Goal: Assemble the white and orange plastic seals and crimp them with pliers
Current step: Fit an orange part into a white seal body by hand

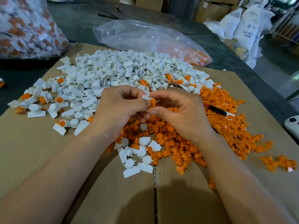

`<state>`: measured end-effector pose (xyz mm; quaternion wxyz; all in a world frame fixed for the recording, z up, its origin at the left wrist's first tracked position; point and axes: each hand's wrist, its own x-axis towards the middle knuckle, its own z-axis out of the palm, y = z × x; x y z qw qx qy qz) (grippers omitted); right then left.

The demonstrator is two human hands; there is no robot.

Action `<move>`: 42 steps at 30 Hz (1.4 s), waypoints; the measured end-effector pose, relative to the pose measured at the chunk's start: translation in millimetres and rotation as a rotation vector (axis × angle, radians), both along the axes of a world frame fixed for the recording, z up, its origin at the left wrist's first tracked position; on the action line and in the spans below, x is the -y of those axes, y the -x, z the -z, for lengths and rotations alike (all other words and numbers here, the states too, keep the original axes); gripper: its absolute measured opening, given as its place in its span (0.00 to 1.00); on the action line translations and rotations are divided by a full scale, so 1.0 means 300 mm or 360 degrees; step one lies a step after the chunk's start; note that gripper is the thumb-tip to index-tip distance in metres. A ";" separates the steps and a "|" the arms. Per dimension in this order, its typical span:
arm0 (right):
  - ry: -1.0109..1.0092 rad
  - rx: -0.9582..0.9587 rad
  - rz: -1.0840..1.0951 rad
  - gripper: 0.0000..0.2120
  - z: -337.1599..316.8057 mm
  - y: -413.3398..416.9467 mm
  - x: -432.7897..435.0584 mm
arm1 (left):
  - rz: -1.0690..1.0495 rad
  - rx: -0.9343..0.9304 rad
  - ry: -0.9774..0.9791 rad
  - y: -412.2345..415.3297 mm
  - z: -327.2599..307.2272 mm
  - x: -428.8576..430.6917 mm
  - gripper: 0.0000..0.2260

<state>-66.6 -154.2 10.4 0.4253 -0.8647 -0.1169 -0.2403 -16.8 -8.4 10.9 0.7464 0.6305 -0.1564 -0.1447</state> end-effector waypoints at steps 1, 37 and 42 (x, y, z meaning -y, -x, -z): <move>-0.0007 -0.0020 -0.0023 0.18 -0.001 0.000 0.000 | 0.0010 -0.0010 0.0003 -0.001 0.000 -0.002 0.08; -0.0139 -0.0145 -0.0052 0.13 -0.001 0.002 0.005 | 0.0068 -0.0050 0.0007 -0.009 -0.001 -0.009 0.07; -0.0170 -0.0110 -0.0082 0.13 -0.002 0.002 0.006 | 0.0097 -0.0070 0.0031 -0.008 -0.003 -0.010 0.07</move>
